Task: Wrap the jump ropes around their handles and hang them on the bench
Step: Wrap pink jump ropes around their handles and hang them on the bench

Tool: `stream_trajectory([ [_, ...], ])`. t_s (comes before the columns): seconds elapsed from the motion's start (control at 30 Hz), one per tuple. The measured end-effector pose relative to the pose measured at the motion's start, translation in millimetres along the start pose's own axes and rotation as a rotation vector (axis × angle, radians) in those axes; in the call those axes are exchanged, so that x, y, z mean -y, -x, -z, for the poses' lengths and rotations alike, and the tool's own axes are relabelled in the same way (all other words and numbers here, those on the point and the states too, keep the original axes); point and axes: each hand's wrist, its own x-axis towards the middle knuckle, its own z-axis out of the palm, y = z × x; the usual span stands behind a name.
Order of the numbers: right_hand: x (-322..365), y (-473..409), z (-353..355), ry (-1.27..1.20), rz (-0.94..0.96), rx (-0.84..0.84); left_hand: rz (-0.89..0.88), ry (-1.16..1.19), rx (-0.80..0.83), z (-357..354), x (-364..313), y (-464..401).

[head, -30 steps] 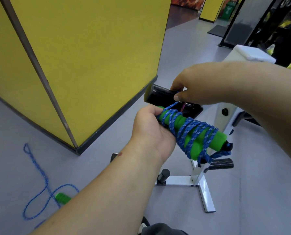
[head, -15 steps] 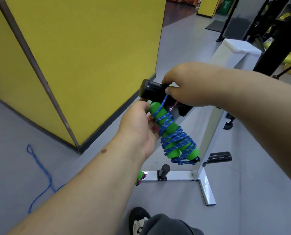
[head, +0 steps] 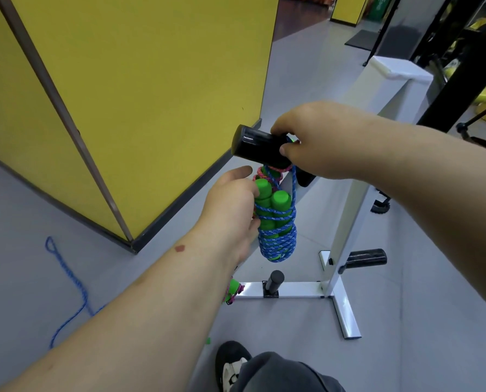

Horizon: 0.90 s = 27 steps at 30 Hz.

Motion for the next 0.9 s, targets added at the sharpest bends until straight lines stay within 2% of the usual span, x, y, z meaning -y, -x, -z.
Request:
stream_trajectory([
  [0.27, -0.1, -2.7, -2.6, -0.020, 0.001, -0.027, -0.158, -0.233, -0.062, 12.5, -7.5, -7.5],
  [0.63, 2.9, -2.8, -5.3, -0.034, 0.003, -0.024, -0.237, -0.253, -0.121, 23.0, -16.2, -10.3],
  [0.9, 11.6, 1.2, -19.0, -0.095, -0.006, -0.086, -0.360, -0.280, -0.134, 25.4, -29.1, -4.9],
])
